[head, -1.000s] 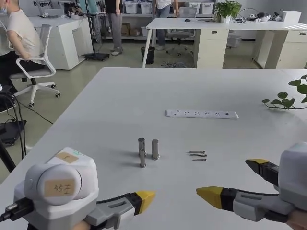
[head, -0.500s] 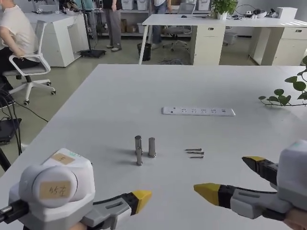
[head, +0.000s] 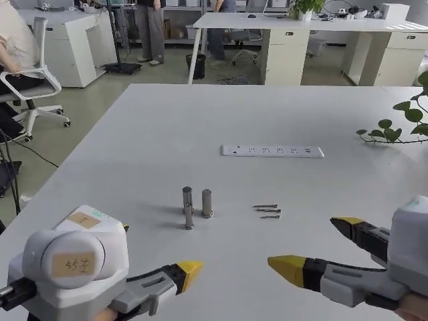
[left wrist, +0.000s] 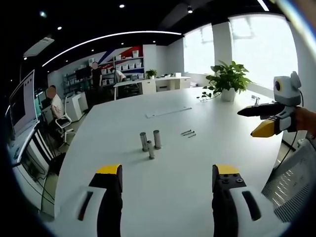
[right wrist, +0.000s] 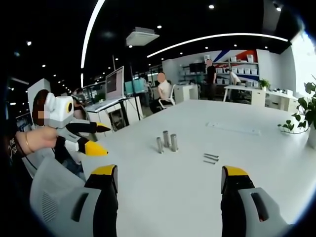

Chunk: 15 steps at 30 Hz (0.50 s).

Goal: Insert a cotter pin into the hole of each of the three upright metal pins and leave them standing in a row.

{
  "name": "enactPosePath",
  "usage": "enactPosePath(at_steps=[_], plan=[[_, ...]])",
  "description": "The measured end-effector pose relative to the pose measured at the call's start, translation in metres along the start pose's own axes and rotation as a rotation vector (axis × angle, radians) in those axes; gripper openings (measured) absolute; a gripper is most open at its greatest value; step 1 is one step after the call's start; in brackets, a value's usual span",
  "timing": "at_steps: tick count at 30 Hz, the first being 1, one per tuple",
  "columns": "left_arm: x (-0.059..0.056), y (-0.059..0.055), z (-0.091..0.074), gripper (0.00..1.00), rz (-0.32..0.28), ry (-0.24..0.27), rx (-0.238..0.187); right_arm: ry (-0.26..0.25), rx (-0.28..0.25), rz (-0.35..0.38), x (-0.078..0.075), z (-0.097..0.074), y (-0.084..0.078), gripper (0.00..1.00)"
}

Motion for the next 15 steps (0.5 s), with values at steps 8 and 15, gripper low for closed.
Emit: enactPosePath(at_steps=[8, 15], plan=[[0.01, -0.002, 0.022, 0.61, -0.001, -0.014, 0.004, -0.004, -0.015, 0.007, -0.005, 0.003, 0.002, 0.8], [0.021, 0.002, 0.05, 0.54, 0.043, -0.024, -0.015, 0.036, -0.01, 0.023, -0.005, 0.009, 0.001, 0.74]])
Point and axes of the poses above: the centre of the closed fingertips' face, and the gripper's own axes: z roughly forward along the fingers, x roughly to its left, y roughly out of its top, the point moved 7 cm from there along -z, roughly backward along the fingers, and after that the axes turned 7 degrees about z, right-handed, at the moved point
